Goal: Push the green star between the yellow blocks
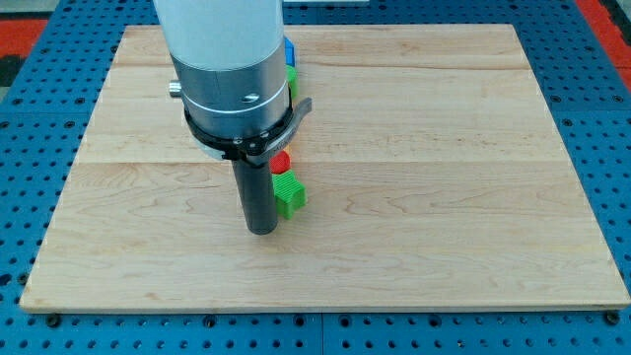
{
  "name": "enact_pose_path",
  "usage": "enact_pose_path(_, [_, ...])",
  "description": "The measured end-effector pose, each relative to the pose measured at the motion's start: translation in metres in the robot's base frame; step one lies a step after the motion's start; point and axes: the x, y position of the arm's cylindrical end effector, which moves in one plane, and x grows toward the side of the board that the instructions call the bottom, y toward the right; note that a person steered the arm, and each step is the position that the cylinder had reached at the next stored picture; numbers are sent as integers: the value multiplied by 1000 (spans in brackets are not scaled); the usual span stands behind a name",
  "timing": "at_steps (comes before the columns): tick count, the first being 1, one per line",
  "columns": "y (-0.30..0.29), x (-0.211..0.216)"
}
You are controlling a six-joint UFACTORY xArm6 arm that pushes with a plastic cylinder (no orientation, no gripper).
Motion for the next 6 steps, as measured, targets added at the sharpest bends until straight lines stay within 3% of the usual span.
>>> enact_pose_path(3, [7, 13])
enact_pose_path(4, [58, -34])
enact_pose_path(6, [24, -116])
